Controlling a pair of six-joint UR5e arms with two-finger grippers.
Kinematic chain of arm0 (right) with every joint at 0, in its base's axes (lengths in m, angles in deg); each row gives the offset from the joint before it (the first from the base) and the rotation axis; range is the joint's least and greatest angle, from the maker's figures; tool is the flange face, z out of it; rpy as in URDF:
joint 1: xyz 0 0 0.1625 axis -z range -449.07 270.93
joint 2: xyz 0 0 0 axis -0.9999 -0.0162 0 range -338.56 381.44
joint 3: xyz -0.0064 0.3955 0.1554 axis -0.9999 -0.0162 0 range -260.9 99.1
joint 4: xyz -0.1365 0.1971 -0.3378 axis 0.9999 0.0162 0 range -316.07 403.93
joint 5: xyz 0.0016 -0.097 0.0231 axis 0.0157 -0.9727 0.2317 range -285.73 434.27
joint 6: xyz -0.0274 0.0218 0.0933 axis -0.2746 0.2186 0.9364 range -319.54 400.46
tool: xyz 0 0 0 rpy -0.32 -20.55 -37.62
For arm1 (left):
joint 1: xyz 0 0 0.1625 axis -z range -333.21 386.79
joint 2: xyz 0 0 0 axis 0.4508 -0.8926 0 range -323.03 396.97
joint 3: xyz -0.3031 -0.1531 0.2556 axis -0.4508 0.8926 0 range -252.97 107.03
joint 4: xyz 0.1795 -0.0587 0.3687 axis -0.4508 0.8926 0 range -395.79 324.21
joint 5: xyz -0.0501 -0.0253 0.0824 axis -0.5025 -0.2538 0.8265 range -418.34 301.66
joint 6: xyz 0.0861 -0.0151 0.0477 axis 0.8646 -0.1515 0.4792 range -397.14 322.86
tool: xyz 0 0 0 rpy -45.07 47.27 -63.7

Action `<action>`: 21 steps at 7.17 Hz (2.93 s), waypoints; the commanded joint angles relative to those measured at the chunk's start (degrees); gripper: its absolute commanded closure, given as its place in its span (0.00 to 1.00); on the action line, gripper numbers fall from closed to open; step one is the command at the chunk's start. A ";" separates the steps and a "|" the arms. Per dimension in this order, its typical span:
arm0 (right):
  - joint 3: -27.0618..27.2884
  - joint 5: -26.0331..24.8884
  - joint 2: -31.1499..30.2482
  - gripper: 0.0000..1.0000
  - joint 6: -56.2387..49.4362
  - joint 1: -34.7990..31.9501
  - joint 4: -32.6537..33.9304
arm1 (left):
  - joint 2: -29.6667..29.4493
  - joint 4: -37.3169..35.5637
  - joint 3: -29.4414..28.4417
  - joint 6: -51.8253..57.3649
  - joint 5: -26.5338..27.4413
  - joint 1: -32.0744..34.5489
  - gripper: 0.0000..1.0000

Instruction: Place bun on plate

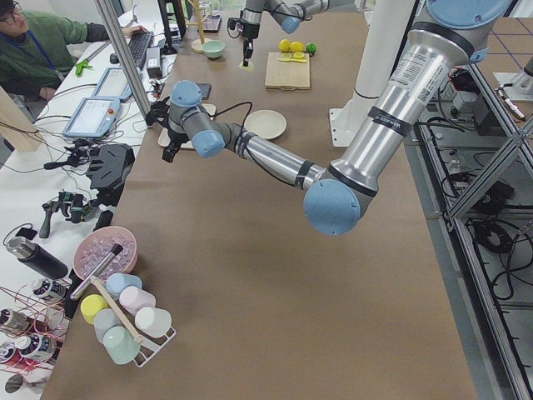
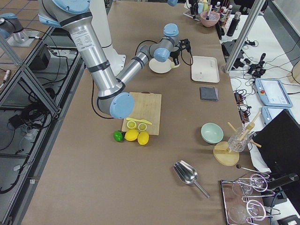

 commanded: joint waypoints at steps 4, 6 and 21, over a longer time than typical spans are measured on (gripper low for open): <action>-12.17 -11.45 6.17 1.00 0.14 15.34 -13.60 | 1.62 0.00 0.81 0.08 0.03 -0.16 0.03; -12.09 -13.49 7.14 1.00 0.41 19.05 -13.60 | 2.32 0.00 0.81 0.16 0.03 -0.07 0.03; -13.66 12.26 -4.97 0.00 -32.73 -28.99 6.52 | -0.49 -27.68 -10.09 2.09 -11.04 25.50 0.02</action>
